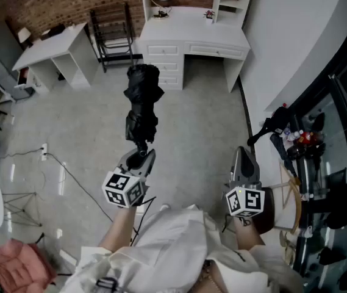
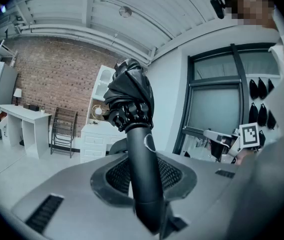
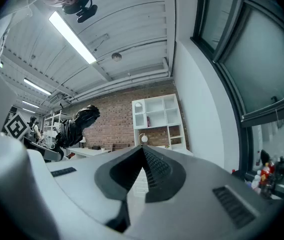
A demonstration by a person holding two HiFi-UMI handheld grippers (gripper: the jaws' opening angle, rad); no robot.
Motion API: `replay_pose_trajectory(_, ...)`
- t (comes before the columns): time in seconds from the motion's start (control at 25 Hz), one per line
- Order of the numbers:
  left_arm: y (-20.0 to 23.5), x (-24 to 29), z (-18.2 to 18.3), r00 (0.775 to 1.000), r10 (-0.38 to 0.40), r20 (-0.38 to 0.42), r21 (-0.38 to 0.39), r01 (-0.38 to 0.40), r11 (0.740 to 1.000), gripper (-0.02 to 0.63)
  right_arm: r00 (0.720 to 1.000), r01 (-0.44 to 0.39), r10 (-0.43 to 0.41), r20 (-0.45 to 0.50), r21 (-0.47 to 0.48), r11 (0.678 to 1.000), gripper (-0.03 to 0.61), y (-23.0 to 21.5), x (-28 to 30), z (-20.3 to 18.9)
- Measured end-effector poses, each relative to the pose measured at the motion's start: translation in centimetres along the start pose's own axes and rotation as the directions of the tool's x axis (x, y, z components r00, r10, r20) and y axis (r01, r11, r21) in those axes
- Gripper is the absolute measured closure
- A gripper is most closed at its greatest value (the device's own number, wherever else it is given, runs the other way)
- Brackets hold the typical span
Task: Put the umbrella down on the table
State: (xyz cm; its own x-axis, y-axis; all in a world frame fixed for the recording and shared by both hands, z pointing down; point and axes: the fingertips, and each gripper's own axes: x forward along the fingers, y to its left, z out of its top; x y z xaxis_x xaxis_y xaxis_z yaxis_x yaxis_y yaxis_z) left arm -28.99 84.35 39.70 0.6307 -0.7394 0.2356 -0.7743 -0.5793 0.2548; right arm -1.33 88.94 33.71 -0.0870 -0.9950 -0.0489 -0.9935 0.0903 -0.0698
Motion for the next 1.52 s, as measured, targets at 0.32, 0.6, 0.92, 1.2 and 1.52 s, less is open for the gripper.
replay_pose_trajectory(0.32, 0.2, -0.4, 0.1, 1.000, 0.002, 0.003, -0.002, -0.002, 1.000, 0.497, 1.000, -0.011, 0.011, -0.001, -0.004, 1.000, 0.561, 0.8, -0.1, 0.1)
replay_pose_trajectory(0.6, 0.8, -1.0, -0.3, 1.000, -0.001, 0.009, -0.010, 0.001, 1.000, 0.497, 1.000, -0.011, 0.011, 0.006, 0.003, 1.000, 0.561, 1.8, -0.3, -0.1)
replay_pose_trajectory(0.92, 1.9, -1.4, -0.9, 1.000, -0.013, -0.015, -0.012, 0.013, 1.000, 0.497, 1.000, 0.001, -0.001, -0.012, -0.003, 1.000, 0.561, 2.9, 0.1, -0.6)
replay_pose_trajectory(1.2, 4.3, -2.8, -1.3, 0.999, -0.034, -0.036, -0.012, 0.034, 0.999, 0.497, 0.999, 0.022, -0.022, -0.027, -0.018, 1.000, 0.561, 5.8, 0.4, -1.1)
replay_pose_trajectory(1.52, 6.0, -3.7, -2.0, 0.998, -0.034, -0.056, -0.015, 0.034, 0.999, 0.497, 0.999, 0.021, -0.022, -0.044, -0.021, 1.000, 0.561, 7.9, 0.4, -1.8)
